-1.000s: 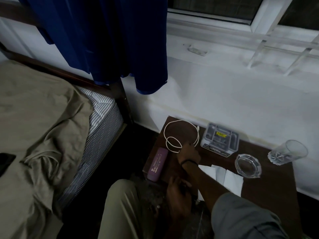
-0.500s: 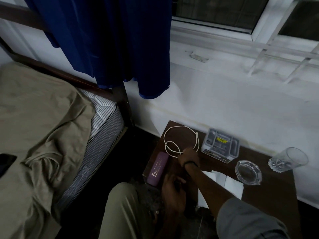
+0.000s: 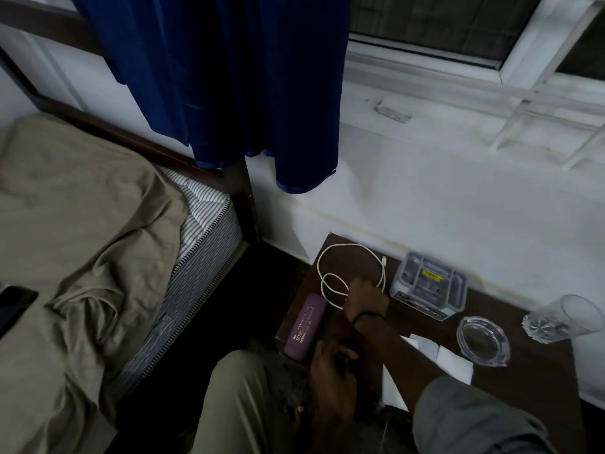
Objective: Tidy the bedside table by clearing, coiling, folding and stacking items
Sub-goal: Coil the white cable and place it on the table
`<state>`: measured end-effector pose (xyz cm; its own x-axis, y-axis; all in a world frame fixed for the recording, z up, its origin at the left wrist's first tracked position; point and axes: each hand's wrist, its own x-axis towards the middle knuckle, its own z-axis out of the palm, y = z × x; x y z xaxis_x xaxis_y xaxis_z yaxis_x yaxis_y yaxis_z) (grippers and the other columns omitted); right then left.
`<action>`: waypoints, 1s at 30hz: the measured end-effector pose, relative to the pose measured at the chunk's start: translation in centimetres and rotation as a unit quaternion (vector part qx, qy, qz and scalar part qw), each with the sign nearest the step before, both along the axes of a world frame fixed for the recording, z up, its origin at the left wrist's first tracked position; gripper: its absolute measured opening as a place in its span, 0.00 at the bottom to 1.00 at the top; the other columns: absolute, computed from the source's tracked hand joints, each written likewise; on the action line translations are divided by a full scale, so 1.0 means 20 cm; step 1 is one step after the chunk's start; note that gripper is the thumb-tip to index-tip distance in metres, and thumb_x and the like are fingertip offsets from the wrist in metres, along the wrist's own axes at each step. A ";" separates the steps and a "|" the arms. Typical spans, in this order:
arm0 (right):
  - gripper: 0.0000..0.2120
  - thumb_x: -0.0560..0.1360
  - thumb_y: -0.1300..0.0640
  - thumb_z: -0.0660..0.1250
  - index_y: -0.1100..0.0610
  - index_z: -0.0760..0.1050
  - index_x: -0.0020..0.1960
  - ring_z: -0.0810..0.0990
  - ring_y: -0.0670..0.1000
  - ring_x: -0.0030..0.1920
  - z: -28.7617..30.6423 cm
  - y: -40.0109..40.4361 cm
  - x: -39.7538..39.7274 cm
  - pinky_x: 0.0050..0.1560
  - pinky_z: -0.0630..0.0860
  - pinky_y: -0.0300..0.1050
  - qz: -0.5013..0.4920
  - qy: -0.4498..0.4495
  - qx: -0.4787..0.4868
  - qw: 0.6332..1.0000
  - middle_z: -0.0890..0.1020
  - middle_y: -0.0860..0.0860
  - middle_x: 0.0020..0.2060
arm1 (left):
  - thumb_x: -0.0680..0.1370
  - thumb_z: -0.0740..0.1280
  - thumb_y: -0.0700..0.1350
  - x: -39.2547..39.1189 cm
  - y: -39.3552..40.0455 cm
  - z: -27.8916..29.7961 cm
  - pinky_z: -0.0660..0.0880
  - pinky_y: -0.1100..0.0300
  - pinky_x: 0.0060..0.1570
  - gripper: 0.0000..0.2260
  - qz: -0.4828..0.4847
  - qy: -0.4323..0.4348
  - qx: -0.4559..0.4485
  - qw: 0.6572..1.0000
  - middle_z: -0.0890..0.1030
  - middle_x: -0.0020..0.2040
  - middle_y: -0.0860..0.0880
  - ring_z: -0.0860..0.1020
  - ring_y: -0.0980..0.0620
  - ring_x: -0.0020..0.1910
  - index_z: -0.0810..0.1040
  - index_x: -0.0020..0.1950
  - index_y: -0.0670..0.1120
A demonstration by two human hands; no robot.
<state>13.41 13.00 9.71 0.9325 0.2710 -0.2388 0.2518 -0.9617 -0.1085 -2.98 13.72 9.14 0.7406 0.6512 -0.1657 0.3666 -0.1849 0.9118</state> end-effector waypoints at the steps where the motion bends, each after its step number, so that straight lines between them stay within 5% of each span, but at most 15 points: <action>1: 0.14 0.74 0.57 0.64 0.56 0.74 0.59 0.81 0.59 0.58 0.00 0.00 0.00 0.54 0.78 0.52 0.002 -0.001 0.000 1.000 0.81 0.55 0.58 | 0.62 0.59 0.36 0.00 0.00 0.02 0.78 0.54 0.47 0.13 0.001 0.004 -0.003 1.000 0.77 0.39 0.59 0.79 0.58 0.41 0.76 0.33 0.53; 8: 0.17 0.73 0.56 0.67 0.58 0.72 0.60 0.80 0.61 0.59 0.12 0.02 0.07 0.53 0.78 0.53 -0.051 -0.012 0.085 0.995 0.80 0.58 0.58 | 0.64 0.62 0.30 0.03 -0.01 0.06 0.77 0.61 0.47 0.19 0.010 0.005 0.011 1.000 0.79 0.41 0.56 0.78 0.61 0.41 0.74 0.34 0.56; 12: 0.16 0.74 0.56 0.65 0.58 0.76 0.60 0.77 0.62 0.62 0.25 0.00 0.11 0.58 0.77 0.55 -0.062 -0.022 0.112 0.992 0.78 0.58 0.62 | 0.67 0.68 0.30 0.06 -0.03 0.11 0.76 0.63 0.46 0.13 0.052 -0.022 0.051 0.997 0.83 0.42 0.48 0.77 0.57 0.43 0.79 0.39 0.49; 16: 0.16 0.77 0.59 0.59 0.60 0.71 0.63 0.76 0.64 0.61 0.40 -0.02 0.13 0.58 0.75 0.57 -0.092 -0.026 0.146 0.985 0.76 0.61 0.61 | 0.66 0.64 0.37 0.10 0.00 0.18 0.79 0.58 0.50 0.12 0.059 -0.060 0.050 0.995 0.81 0.40 0.56 0.78 0.62 0.43 0.74 0.41 0.55; 19: 0.20 0.79 0.62 0.54 0.60 0.63 0.70 0.76 0.65 0.59 0.51 -0.05 0.11 0.57 0.74 0.58 -0.091 -0.054 0.192 0.976 0.74 0.62 0.62 | 0.67 0.66 0.30 0.09 0.02 0.33 0.70 0.74 0.54 0.17 0.069 -0.119 0.090 0.986 0.74 0.37 0.62 0.74 0.73 0.46 0.74 0.42 0.54; 23: 0.20 0.75 0.67 0.59 0.59 0.65 0.66 0.76 0.64 0.58 0.68 -0.08 0.09 0.58 0.73 0.55 -0.124 -0.039 0.304 0.944 0.74 0.61 0.60 | 0.69 0.63 0.33 0.10 0.09 0.44 0.77 0.52 0.49 0.12 0.042 -0.142 0.061 0.987 0.77 0.41 0.59 0.77 0.63 0.43 0.77 0.40 0.51; 26: 0.15 0.74 0.67 0.59 0.55 0.69 0.59 0.81 0.59 0.43 0.87 -0.10 0.10 0.44 0.81 0.53 -0.164 0.004 0.426 0.890 0.78 0.60 0.52 | 0.70 0.60 0.45 0.10 0.12 0.57 0.77 0.50 0.48 0.07 0.051 -0.183 0.077 0.979 0.78 0.43 0.57 0.77 0.61 0.44 0.77 0.41 0.55; 28: 0.14 0.75 0.70 0.57 0.57 0.70 0.55 0.78 0.57 0.35 1.01 -0.14 0.05 0.32 0.82 0.49 -0.157 0.012 0.505 0.849 0.77 0.61 0.44 | 0.72 0.63 0.40 0.11 0.13 0.67 0.77 0.49 0.49 0.09 0.064 -0.203 0.100 0.972 0.78 0.45 0.55 0.77 0.59 0.46 0.77 0.43 0.54; 30: 0.16 0.74 0.74 0.58 0.61 0.70 0.58 0.79 0.59 0.37 1.17 -0.18 -0.04 0.34 0.82 0.53 -0.098 -0.006 0.543 0.834 0.75 0.61 0.39 | 0.73 0.65 0.35 0.13 0.14 0.77 0.77 0.50 0.53 0.12 0.078 -0.208 0.128 0.967 0.77 0.52 0.52 0.76 0.53 0.52 0.76 0.51 0.51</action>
<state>12.54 9.38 33.10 0.9849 0.1633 0.0570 0.1078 -0.3216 -0.9407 -0.36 16.58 24.55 0.5980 0.7405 0.3066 0.0196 -0.3959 0.9181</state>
